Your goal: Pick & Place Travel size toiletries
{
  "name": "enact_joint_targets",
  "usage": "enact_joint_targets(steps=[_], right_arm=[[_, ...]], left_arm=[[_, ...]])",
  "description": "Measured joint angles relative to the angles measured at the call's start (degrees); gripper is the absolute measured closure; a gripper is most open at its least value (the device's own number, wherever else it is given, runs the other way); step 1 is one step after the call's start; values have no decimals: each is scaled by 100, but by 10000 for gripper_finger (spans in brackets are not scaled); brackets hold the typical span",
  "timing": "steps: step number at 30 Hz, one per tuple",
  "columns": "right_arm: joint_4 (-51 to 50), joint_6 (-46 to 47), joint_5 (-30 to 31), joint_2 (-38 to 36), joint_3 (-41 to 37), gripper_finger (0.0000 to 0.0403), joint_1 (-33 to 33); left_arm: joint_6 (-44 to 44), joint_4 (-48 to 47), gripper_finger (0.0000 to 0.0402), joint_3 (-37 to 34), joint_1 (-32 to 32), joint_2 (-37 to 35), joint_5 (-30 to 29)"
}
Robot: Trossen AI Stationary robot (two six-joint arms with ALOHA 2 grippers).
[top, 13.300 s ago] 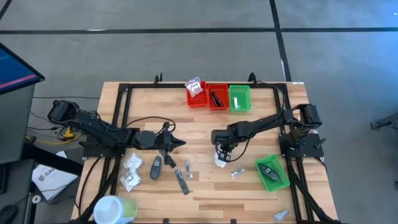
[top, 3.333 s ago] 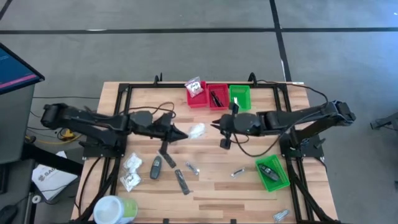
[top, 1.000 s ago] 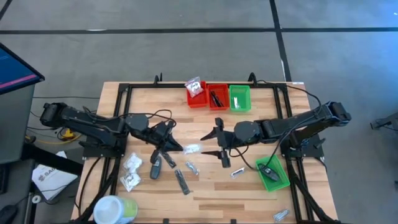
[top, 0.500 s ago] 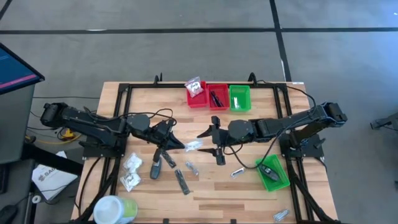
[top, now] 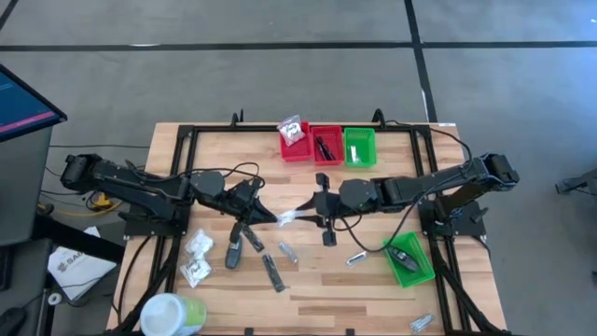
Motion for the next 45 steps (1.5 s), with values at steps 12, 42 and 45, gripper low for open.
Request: enact_joint_targets(steps=[12,42,45], right_arm=[[44,33,235,0,0,399,-429],[72,-391,-4862,1372,1177,403,-4560],[-97,-303,-4992,2007,1619,403,-4760]], left_arm=[[146,-234,352,0,0,-26,-920],[181,-1067,198,-125,-107,-801,-3298],[190,-1067,198,-125,-107,-792,-3298]])
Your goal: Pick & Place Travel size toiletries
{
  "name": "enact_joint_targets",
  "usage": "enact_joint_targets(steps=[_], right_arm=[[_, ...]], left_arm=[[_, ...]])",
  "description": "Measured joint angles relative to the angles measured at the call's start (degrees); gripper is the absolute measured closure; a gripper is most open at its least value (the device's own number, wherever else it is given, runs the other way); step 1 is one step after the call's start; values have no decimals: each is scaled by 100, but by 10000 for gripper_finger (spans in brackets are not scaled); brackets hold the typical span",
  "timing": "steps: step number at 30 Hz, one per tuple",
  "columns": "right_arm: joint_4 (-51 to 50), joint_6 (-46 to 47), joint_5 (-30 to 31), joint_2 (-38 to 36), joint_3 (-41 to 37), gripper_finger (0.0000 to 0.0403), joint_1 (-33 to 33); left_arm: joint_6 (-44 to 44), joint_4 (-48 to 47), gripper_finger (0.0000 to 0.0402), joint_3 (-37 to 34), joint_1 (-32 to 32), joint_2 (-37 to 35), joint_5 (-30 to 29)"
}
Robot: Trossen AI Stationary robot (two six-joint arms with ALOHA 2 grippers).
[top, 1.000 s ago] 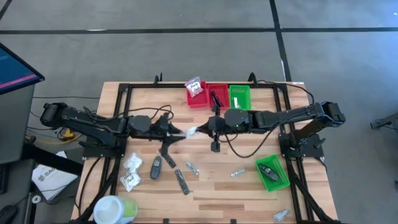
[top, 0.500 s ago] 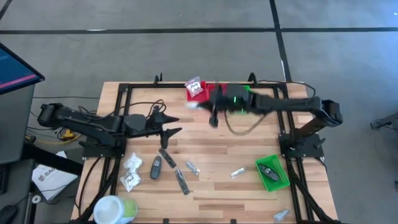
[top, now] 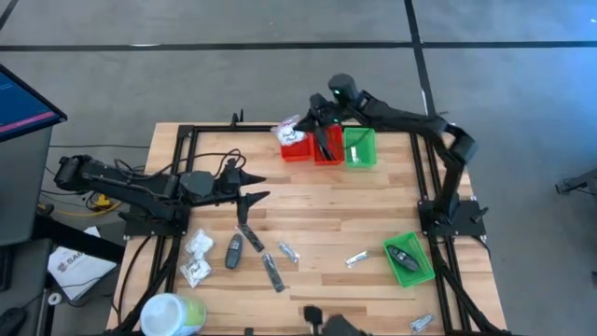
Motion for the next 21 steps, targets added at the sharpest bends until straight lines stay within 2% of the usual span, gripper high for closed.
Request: enact_joint_targets(steps=[9,16,21], right_arm=[[-237,131,-18,1329,762,403,-382],[-289,217,-146,1778,797,403,-655],[-212,248,-265,1831,798,403,-682]], left_arm=[[4,0,201,0,-33,0,2],[6,-2,201,-2,-33,2,2],[91,16,203,-2,-33,4,2]])
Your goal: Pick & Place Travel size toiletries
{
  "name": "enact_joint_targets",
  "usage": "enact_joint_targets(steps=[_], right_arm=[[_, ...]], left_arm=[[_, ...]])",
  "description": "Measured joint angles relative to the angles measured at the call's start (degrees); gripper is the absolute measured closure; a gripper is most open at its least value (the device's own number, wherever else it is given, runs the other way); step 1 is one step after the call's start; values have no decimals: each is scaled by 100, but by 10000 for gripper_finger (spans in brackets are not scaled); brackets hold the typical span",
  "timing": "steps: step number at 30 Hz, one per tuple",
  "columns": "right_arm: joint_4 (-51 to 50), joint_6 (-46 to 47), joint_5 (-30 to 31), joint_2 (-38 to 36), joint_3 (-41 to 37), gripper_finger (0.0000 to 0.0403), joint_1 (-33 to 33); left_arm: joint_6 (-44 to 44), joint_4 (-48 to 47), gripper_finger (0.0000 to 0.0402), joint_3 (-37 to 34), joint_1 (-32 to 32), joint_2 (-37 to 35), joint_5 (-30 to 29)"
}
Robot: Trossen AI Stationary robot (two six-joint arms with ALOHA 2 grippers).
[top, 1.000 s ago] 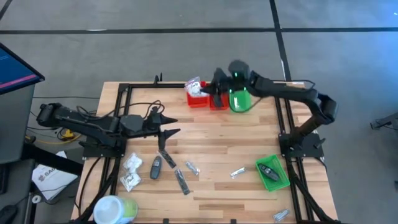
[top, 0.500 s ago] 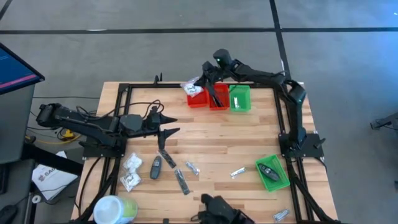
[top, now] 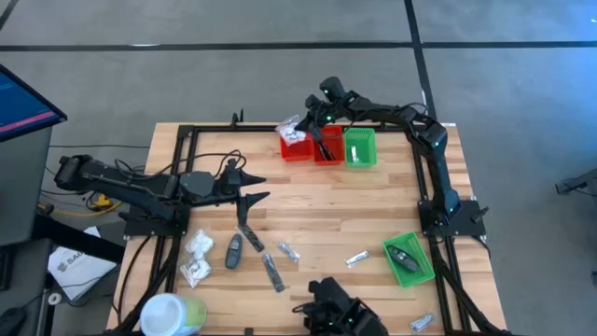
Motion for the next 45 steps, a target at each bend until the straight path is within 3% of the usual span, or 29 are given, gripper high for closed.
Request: enact_joint_targets(steps=[16,24,27,34,40,45], right_arm=[[370,1728,-768,0,0,403,-139],[843,3124,-1240,805,438,403,-148],[789,3029,-1405,1080,649,403,-141],[809,2702,-1439,920,771,403,-163],[746,2508,-1323,855,764,403,-180],[-21,1855,-900,855,763,403,-188]], left_arm=[[0,105,203,0,0,0,0],[20,148,202,0,0,2,0],[42,150,202,0,0,2,2],[138,151,202,0,0,2,2],[136,151,202,0,0,2,2],[131,153,202,0,0,2,2]])
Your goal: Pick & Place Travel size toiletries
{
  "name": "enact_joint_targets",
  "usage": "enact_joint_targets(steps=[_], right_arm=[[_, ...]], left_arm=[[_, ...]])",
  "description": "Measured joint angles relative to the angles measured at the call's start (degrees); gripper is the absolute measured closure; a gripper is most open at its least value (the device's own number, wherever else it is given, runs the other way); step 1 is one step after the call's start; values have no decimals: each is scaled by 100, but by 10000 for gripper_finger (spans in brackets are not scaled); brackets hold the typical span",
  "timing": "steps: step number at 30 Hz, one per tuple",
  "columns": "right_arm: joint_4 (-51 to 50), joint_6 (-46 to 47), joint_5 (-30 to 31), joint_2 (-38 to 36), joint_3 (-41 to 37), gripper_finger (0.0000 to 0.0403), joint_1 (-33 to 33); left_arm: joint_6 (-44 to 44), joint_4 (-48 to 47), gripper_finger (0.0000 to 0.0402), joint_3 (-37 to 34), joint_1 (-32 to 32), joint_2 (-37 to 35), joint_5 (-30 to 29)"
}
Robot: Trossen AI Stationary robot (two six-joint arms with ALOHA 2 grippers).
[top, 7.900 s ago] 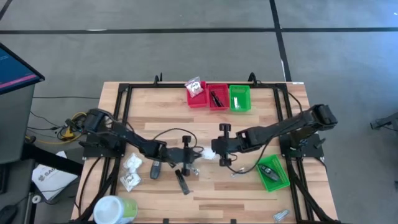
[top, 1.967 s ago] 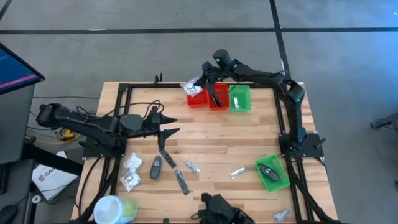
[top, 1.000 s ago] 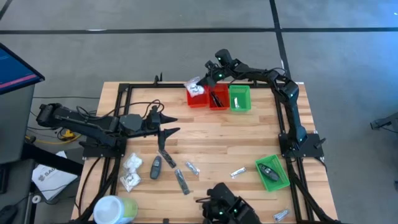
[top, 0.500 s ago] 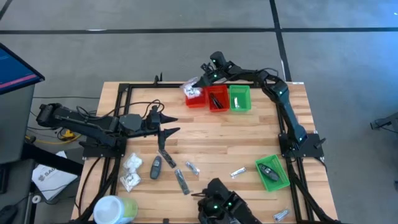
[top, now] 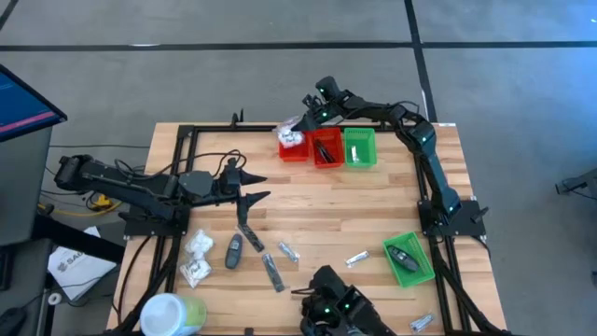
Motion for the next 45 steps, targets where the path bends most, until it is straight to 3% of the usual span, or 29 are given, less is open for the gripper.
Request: enact_joint_targets(steps=[7,16,28,45], right_arm=[[-823,-712,552,0,0,403,-119],[-704,-1199,649,0,0,400,-100],[-1079,-1750,1462,2,338,398,-7],[-1644,-1996,1597,2,855,385,178]], left_arm=[[0,16,202,0,0,0,0],[22,50,202,0,0,0,0],[35,47,202,0,0,0,0],[35,41,202,0,0,0,0]])
